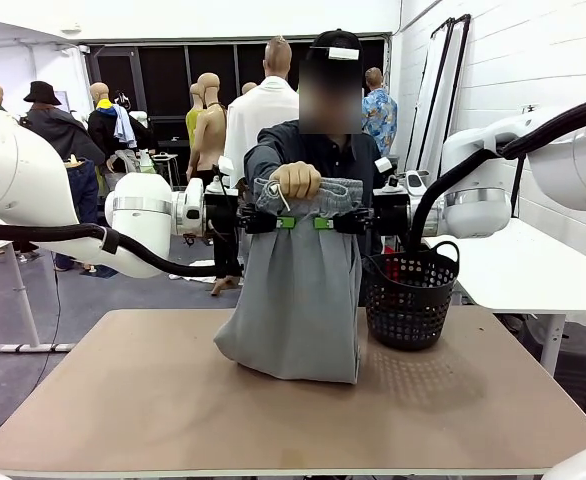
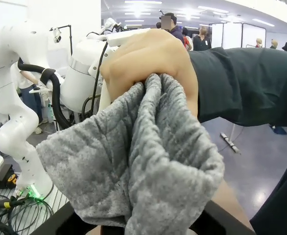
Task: Fold the training pants.
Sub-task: Release the ends of the Training pants and then grab the overlapped ends, then fold the Training pants in half.
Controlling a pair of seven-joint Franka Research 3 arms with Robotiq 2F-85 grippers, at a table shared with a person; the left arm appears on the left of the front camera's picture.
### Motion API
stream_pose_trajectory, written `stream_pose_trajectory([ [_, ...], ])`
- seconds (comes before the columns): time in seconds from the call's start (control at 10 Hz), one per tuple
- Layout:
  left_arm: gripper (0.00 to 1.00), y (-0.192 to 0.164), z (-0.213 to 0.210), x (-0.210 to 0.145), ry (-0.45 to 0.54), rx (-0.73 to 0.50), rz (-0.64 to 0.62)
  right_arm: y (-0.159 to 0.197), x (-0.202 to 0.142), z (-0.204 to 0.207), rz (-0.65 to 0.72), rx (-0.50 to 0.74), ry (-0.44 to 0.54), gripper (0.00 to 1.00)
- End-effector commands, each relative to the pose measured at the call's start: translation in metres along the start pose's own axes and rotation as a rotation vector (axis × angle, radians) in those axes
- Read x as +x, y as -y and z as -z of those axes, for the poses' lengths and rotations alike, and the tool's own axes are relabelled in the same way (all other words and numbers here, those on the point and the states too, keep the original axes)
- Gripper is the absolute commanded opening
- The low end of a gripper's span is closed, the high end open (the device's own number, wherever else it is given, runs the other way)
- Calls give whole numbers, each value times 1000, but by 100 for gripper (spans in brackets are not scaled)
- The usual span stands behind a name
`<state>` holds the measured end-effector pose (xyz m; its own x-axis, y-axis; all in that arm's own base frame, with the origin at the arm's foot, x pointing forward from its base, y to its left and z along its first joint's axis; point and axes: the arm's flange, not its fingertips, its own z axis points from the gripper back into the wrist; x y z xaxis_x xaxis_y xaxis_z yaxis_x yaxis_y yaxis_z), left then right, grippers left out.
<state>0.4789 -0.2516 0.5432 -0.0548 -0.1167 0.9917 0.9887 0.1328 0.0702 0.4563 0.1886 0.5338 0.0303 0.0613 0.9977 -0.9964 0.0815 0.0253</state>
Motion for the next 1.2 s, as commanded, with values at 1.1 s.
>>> stream_pose_trajectory([
  [1.1, 0, 3, 1, -2, 23, -10, -19, 2, -1, -4, 8, 5, -8, 0],
])
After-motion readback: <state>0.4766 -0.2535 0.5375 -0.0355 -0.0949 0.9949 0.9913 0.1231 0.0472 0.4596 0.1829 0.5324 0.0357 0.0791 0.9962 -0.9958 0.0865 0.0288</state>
